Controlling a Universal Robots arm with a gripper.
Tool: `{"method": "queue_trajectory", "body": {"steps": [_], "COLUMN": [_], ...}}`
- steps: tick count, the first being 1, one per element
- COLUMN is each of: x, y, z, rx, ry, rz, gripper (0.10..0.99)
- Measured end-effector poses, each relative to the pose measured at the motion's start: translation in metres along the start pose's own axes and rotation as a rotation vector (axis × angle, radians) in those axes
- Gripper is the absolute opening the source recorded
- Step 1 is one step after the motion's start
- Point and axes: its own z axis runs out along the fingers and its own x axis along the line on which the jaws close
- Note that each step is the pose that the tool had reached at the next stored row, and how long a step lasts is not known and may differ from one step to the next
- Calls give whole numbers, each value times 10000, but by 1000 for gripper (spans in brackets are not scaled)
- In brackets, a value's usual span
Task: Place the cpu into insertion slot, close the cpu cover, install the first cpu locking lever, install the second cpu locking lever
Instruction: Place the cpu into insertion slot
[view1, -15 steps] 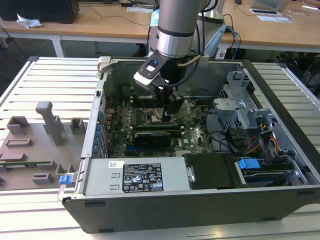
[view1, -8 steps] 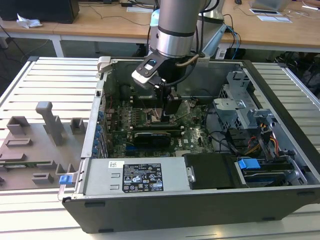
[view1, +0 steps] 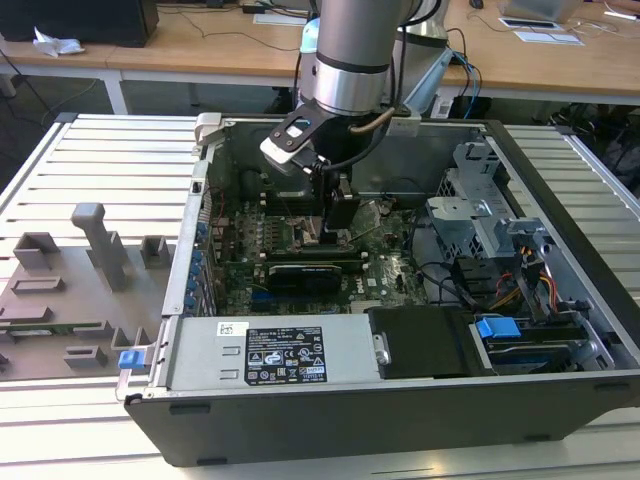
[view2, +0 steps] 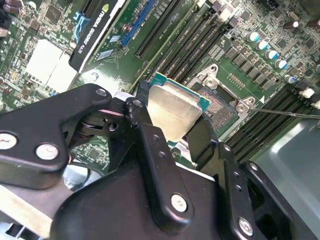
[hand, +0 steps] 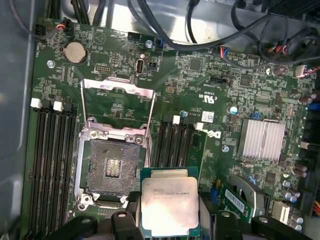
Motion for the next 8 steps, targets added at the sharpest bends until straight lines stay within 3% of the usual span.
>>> {"method": "queue_trajectory", "body": {"steps": [8], "x": [0], "y": [0], "z": [1], "rx": [91], "ry": [-66], "rz": [820], "gripper": [545]}}
